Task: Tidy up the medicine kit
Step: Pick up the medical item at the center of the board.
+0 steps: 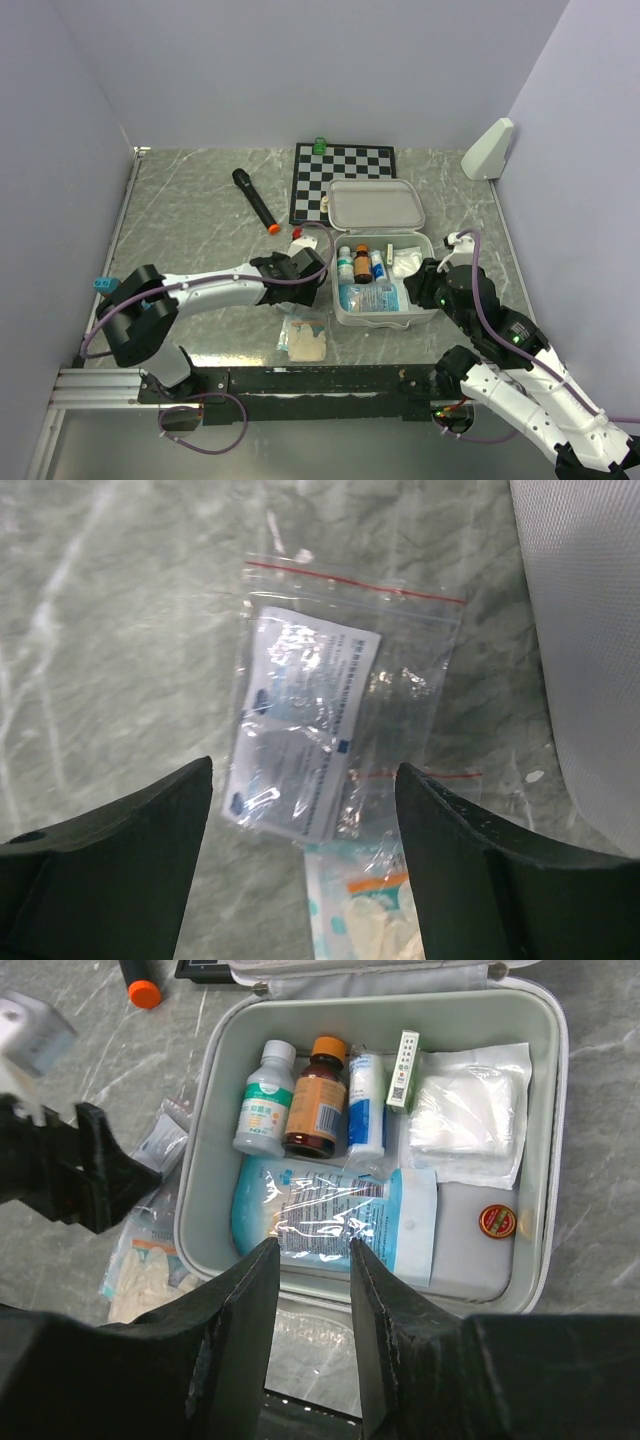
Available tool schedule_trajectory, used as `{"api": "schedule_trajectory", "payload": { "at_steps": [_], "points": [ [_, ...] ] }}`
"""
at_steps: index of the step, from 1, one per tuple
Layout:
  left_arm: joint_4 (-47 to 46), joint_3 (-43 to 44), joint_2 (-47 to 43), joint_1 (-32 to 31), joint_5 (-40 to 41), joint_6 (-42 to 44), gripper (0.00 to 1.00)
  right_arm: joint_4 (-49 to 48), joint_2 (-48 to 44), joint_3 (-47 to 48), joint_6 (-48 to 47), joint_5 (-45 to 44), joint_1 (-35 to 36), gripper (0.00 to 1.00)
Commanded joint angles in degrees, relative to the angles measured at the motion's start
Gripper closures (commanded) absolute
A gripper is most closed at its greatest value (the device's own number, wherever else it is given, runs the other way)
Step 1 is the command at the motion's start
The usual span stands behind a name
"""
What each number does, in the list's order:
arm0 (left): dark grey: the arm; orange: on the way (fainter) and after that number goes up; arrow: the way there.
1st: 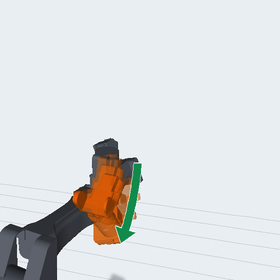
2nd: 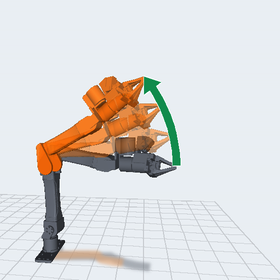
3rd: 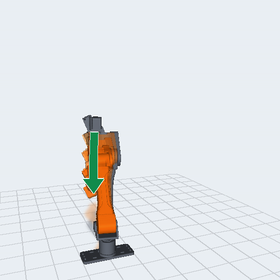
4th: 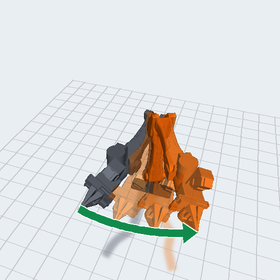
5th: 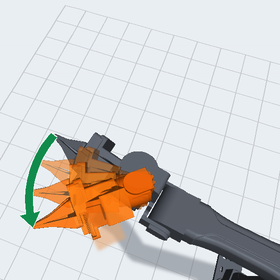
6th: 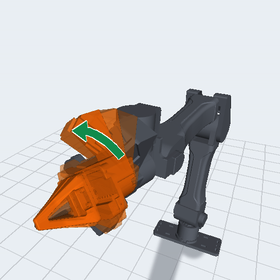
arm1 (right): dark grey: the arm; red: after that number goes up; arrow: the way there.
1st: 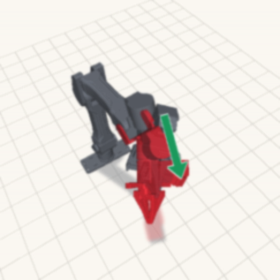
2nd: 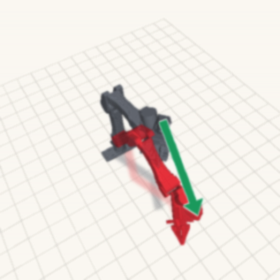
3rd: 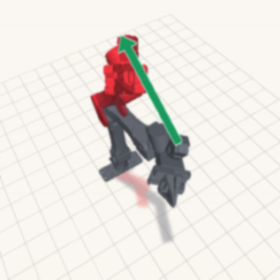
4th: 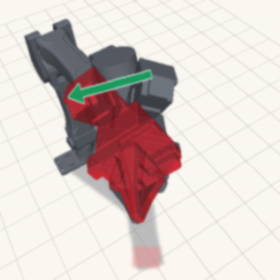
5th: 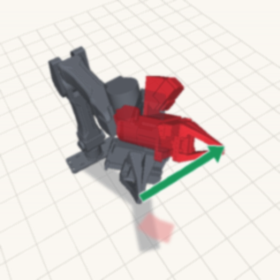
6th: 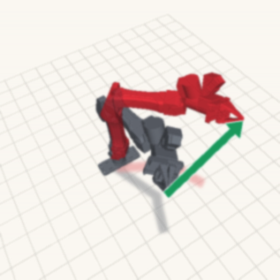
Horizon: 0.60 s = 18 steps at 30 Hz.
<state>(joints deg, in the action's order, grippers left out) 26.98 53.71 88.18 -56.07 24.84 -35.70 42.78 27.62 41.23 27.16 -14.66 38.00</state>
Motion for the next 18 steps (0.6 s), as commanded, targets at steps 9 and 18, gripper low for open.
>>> {"api": "schedule_trajectory", "payload": {
  "at_steps": [9,18],
  "points": [
    [-4.04,-0.80,7.88,0.35,-4.71,1.07,0.37,-2.27,-0.11,-0.01,-0.26,-0.11,0.15,0.59],
    [-2.91,-2.39,4.90,0.61,-2.44,0.55,0.93,-2.44,0.16,-0.19,-0.17,0.07,0.06,0.59]
  ]
}}
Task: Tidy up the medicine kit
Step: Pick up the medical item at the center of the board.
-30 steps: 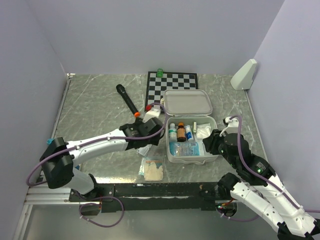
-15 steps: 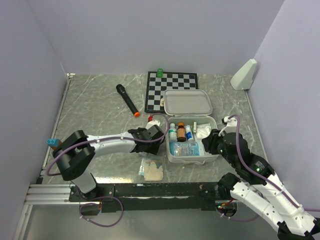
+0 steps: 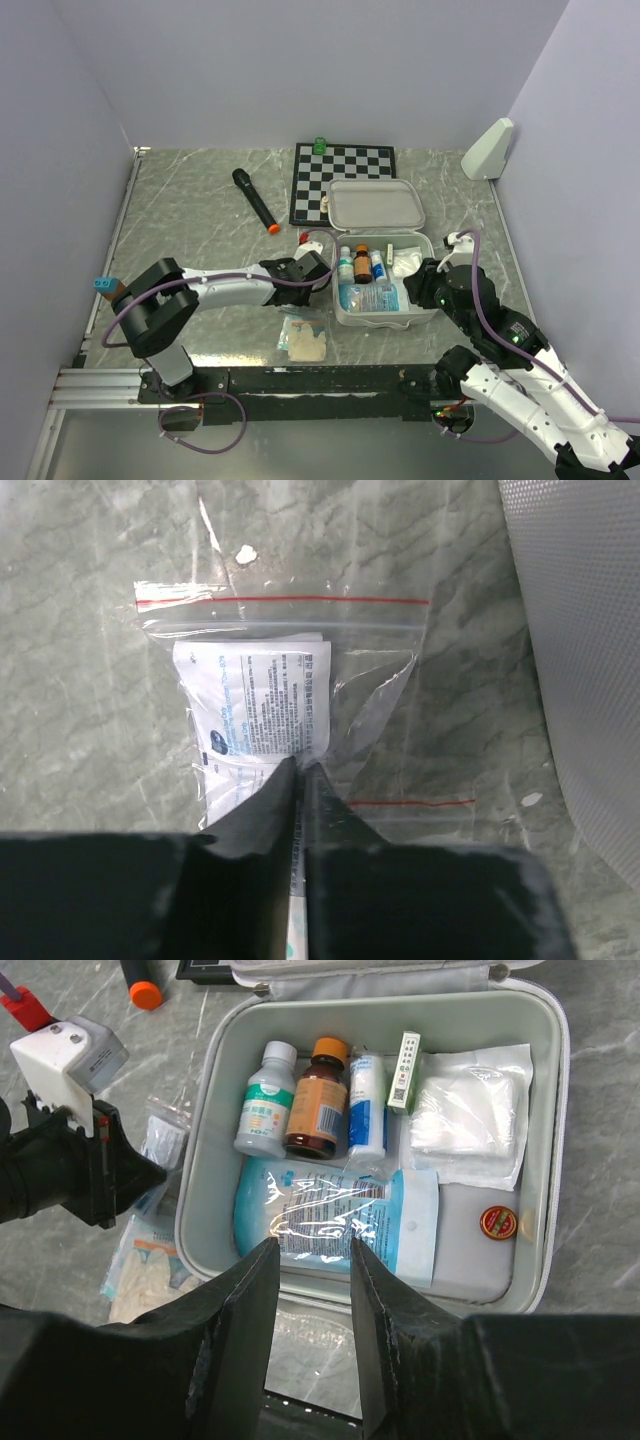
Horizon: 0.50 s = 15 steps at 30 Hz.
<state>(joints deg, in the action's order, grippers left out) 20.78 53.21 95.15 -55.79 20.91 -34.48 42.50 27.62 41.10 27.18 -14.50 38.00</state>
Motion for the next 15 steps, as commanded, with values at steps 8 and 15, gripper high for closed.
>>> {"api": "schedule_trajectory", "payload": {
  "at_steps": [8,15],
  "points": [
    [8.40,1.63,-14.19,0.24,8.27,1.51,0.99,-2.60,1.03,0.47,-0.11,0.35,0.15,0.59],
    [1.56,5.49,-24.31,-3.09,3.27,10.12,0.99,-2.77,1.47,1.35,-0.55,0.00,0.06,0.59]
  ]
}}
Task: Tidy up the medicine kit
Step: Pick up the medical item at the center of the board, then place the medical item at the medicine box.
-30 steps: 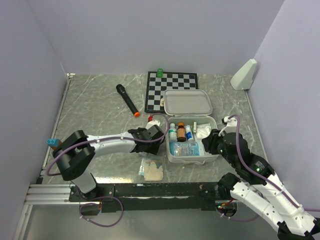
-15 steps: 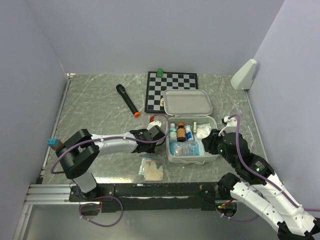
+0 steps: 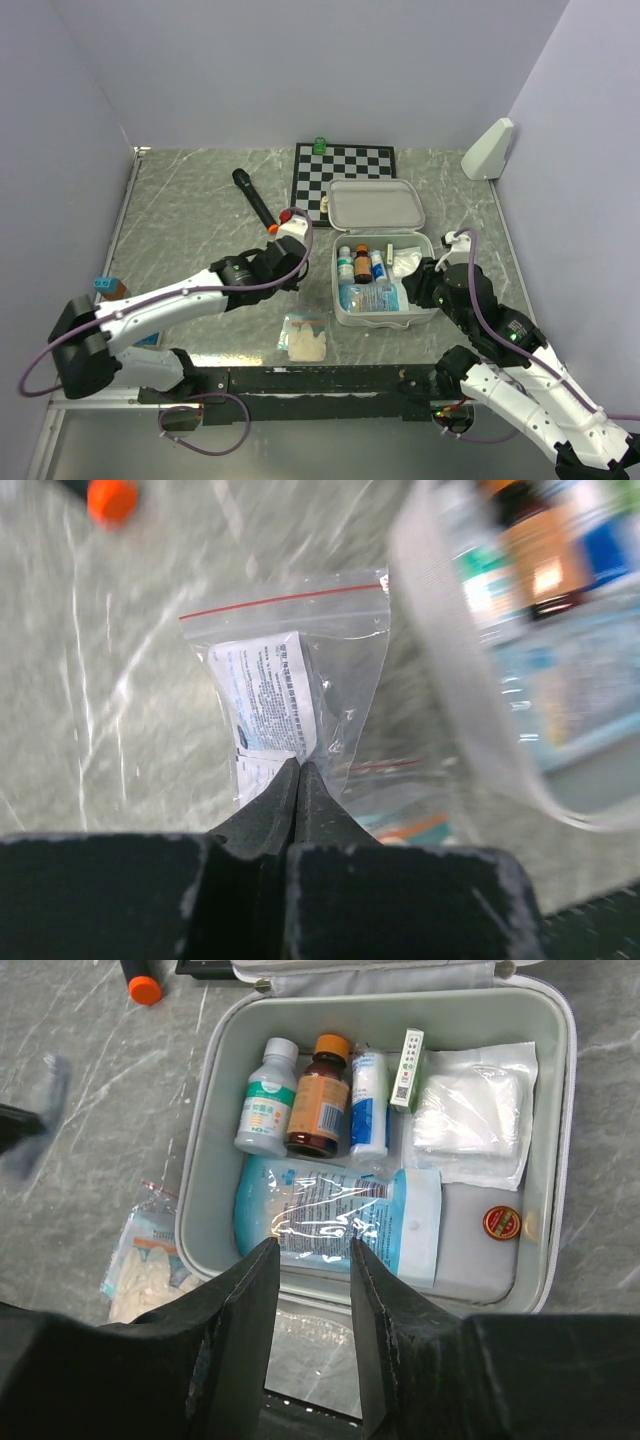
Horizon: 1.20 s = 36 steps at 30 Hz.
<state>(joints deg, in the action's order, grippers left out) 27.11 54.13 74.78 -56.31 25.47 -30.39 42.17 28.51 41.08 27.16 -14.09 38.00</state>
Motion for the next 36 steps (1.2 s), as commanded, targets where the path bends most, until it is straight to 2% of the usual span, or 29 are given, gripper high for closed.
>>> {"api": "schedule_trajectory", "payload": {
  "at_steps": [1,6,11,14,19,27,36],
  "points": [
    [-5.92,5.63,-3.86,-3.27,-2.09,7.44,0.99,-2.45,0.75,1.55,-0.53,-0.50,0.15,0.59],
    [-11.81,11.69,2.54,-6.52,-6.92,16.23,0.99,-2.80,1.63,2.07,-0.62,-0.42,0.06,0.59],
    [-12.61,19.42,14.32,-9.86,-10.61,22.39,0.99,-1.22,1.46,3.13,-0.79,-1.29,0.06,0.59],
    [-13.92,20.84,18.81,-10.74,-12.81,24.23,0.99,0.10,0.41,3.74,-0.96,-1.99,0.06,0.58],
    [-18.14,19.44,22.07,-12.15,-15.63,27.92,0.99,1.51,-0.91,4.97,-0.88,-2.52,0.15,0.58],
    [-24.03,17.33,26.99,-16.37,-11.94,38.65,0.99,1.60,-1.00,4.54,-0.61,-2.61,0.15,0.58],
    [-39.40,5.38,25.24,-16.90,-15.10,45.24,0.99,3.70,-3.46,6.38,-0.35,-4.46,0.15,0.58]
  ]
}}
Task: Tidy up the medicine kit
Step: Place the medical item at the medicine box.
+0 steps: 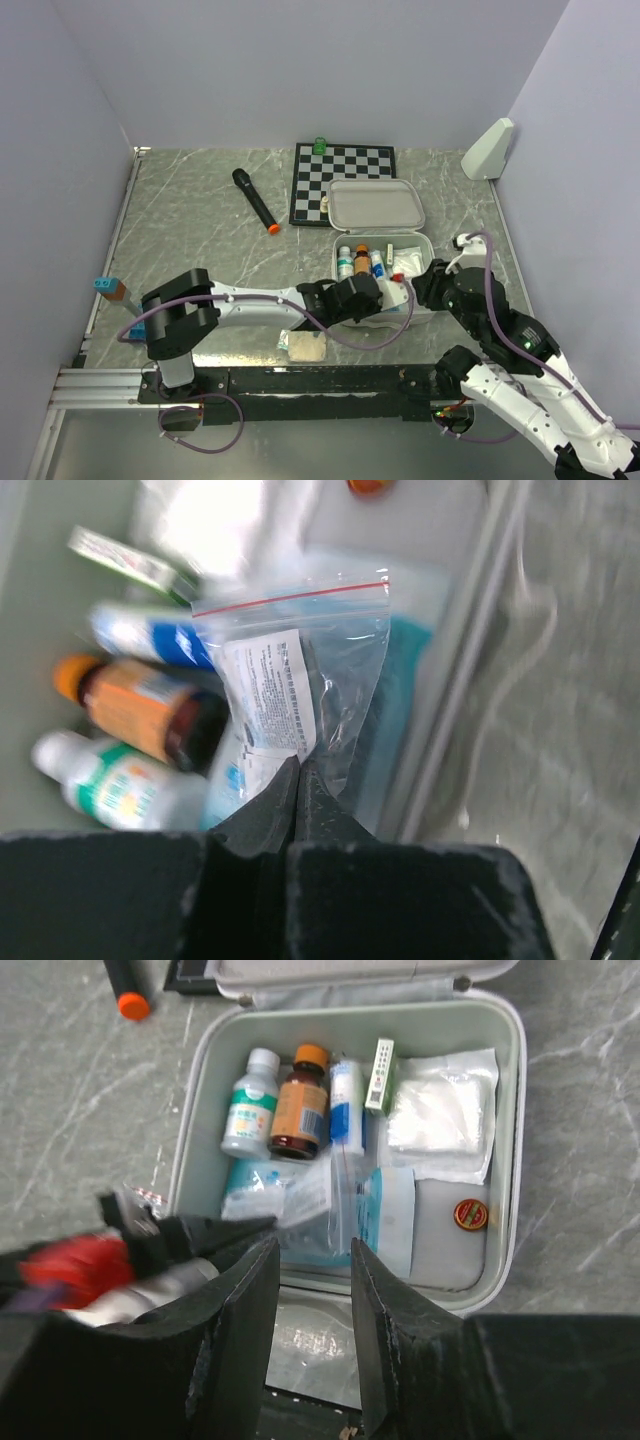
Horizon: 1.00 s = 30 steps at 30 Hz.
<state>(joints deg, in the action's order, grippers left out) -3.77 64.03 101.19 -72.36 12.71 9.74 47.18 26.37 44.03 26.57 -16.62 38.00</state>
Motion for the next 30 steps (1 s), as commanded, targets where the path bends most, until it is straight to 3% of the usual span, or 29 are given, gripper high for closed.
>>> {"api": "schedule_trajectory", "payload": {
  "at_steps": [1,13,30],
  "points": [
    [-9.23,-5.14,-0.99,-0.86,-2.16,4.94,0.99,-0.95,-1.50,3.69,0.67,-2.53,0.06,0.58],
    [-16.36,-11.56,-3.89,-0.86,-4.80,8.54,0.99,-0.51,-4.13,3.34,2.35,-4.91,0.15,0.53],
    [-3.53,-11.64,-12.68,-1.30,-12.18,16.89,0.99,-1.47,-3.43,3.61,2.00,-4.65,0.15,0.54]
  ]
}}
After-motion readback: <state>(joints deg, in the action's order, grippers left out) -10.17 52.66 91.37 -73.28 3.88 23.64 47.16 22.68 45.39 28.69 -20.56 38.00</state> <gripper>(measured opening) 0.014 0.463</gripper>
